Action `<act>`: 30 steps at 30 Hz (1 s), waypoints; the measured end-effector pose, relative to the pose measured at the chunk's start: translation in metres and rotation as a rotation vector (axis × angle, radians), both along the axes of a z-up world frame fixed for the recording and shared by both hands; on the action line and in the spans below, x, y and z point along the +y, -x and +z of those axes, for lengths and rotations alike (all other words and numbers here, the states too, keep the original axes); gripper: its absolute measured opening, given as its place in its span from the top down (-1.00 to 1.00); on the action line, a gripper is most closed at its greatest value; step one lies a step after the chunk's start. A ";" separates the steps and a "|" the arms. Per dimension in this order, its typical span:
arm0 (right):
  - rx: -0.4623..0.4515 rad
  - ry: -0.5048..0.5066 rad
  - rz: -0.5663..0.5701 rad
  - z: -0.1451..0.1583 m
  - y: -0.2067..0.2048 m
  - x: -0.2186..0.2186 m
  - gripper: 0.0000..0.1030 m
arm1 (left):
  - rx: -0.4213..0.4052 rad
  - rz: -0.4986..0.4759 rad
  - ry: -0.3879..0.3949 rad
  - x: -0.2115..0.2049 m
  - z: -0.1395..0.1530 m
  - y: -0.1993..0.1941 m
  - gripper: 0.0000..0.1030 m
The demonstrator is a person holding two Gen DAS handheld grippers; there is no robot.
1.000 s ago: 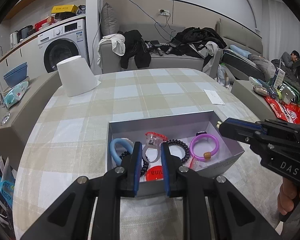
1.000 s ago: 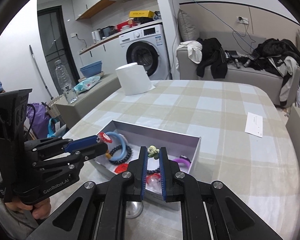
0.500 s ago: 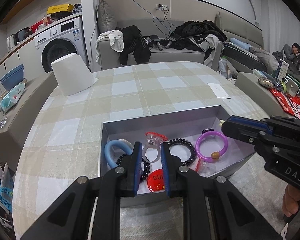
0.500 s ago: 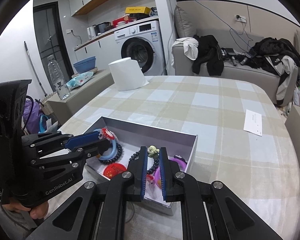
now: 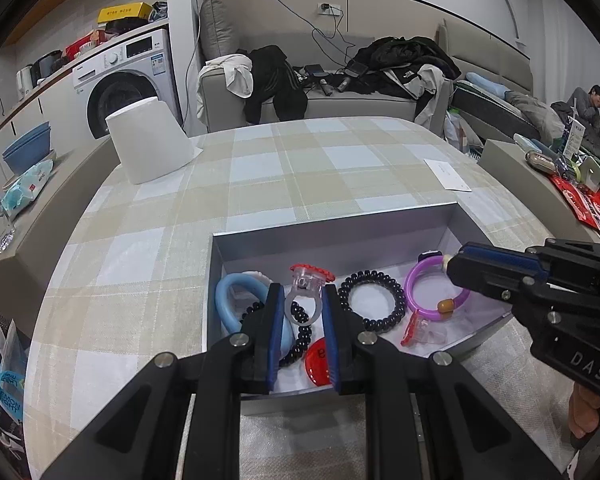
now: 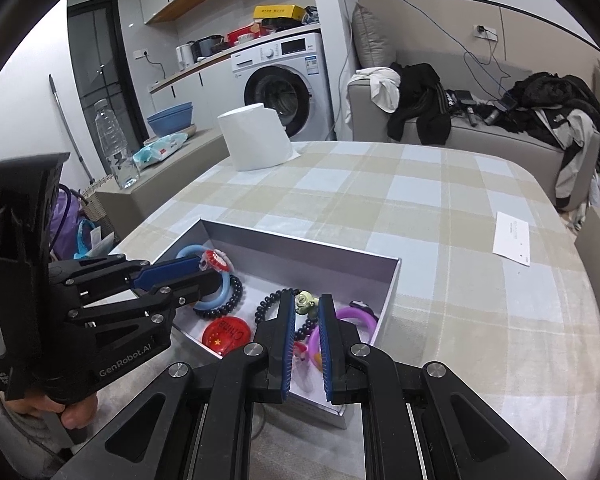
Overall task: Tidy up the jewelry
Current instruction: 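Carry the clear ring box into the grey box with the left gripper while the right grasps a small trinket, then release the ring box and trinket in the box and withdraw both grippers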
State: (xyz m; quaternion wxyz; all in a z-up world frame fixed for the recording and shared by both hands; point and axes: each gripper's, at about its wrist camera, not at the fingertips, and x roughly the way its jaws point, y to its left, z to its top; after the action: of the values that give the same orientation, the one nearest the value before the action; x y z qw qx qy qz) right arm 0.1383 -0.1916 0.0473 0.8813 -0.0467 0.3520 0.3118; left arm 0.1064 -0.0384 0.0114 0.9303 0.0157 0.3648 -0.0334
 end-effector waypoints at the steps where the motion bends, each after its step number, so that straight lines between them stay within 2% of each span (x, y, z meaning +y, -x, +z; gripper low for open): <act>1: -0.001 0.002 0.003 0.000 0.001 0.000 0.77 | -0.001 -0.002 0.000 0.000 0.000 0.000 0.72; 5: -0.012 -0.010 0.015 0.002 0.004 0.000 0.72 | 0.000 0.001 -0.004 0.000 -0.001 -0.002 0.72; 7: -0.021 -0.013 0.018 0.003 0.007 -0.001 0.62 | 0.004 0.010 0.003 0.001 -0.001 -0.003 0.72; 9: -0.034 -0.023 0.020 0.005 0.011 -0.004 0.39 | 0.019 0.015 0.019 0.003 0.000 -0.003 0.66; 13: -0.058 -0.040 0.007 0.012 0.019 -0.014 0.15 | 0.029 0.006 0.078 0.007 0.009 0.005 0.29; 14: -0.063 -0.051 0.003 0.014 0.022 -0.018 -0.03 | 0.023 0.000 0.087 0.007 0.011 0.007 0.14; 15: -0.068 -0.060 -0.004 0.016 0.024 -0.021 -0.33 | 0.013 -0.005 0.093 0.007 0.014 0.011 0.06; 16: -0.074 -0.069 -0.015 0.018 0.027 -0.025 -0.49 | -0.001 -0.010 0.099 0.007 0.017 0.016 -0.09; 17: -0.085 -0.082 -0.034 0.020 0.031 -0.031 -0.75 | -0.009 -0.015 0.103 0.007 0.019 0.019 -0.25; 18: -0.090 -0.091 -0.046 0.021 0.034 -0.035 -0.91 | -0.015 -0.022 0.107 0.007 0.020 0.023 -0.29; 20: -0.086 -0.100 -0.066 0.021 0.039 -0.043 -1.00 | -0.020 -0.033 0.109 0.008 0.020 0.030 -0.53; 23: -0.070 -0.116 -0.098 0.018 0.046 -0.053 -1.00 | -0.032 -0.031 0.112 0.011 0.018 0.041 -0.86; 25: -0.058 -0.109 -0.099 0.013 0.048 -0.054 -1.00 | -0.028 -0.018 0.118 0.014 0.013 0.047 -0.98; 30: -0.008 -0.024 -0.075 -0.004 0.050 -0.042 -1.00 | 0.001 0.050 0.095 0.020 -0.007 0.060 -0.98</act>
State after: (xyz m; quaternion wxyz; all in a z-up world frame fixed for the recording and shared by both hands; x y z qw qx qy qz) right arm 0.0883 -0.2340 0.0436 0.8943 -0.0241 0.3460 0.2827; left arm 0.0465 -0.0184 0.0046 0.9304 -0.0374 0.3636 -0.0275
